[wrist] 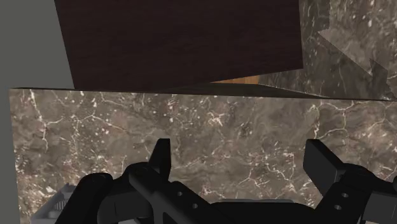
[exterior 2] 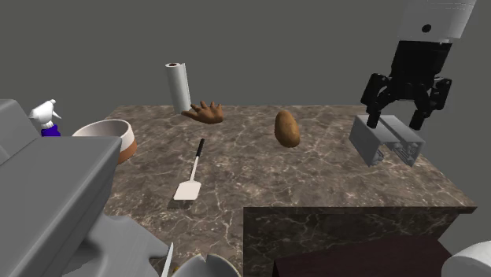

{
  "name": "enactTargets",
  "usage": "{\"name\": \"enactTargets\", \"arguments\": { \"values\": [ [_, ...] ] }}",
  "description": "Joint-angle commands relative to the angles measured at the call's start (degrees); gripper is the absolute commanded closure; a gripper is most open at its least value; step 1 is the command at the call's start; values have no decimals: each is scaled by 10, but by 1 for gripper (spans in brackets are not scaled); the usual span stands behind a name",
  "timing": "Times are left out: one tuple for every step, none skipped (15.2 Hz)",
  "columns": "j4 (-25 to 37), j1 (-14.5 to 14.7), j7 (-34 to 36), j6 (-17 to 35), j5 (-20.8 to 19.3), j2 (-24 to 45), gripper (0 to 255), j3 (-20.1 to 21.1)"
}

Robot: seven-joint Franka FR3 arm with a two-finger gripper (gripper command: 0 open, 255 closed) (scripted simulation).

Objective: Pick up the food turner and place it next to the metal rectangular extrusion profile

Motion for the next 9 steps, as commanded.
{"name": "enactTargets", "arguments": {
  "values": [
    [0, 0, 0, 0, 0, 0, 0, 0],
    [-4, 5, 13, 13, 9, 6, 0, 12],
    [-6, 9, 25, 27, 18, 12, 0, 25],
    [-9, 14, 37, 41, 26, 20, 0, 37],
    [-10, 18, 49, 55, 34, 28, 0, 50],
    [-10, 23, 61, 69, 42, 37, 0, 62],
    [-10, 27, 73, 83, 49, 47, 0, 75],
    [-9, 31, 86, 98, 55, 58, 0, 87],
    [-7, 34, 98, 112, 61, 69, 0, 99]
  ]
}}
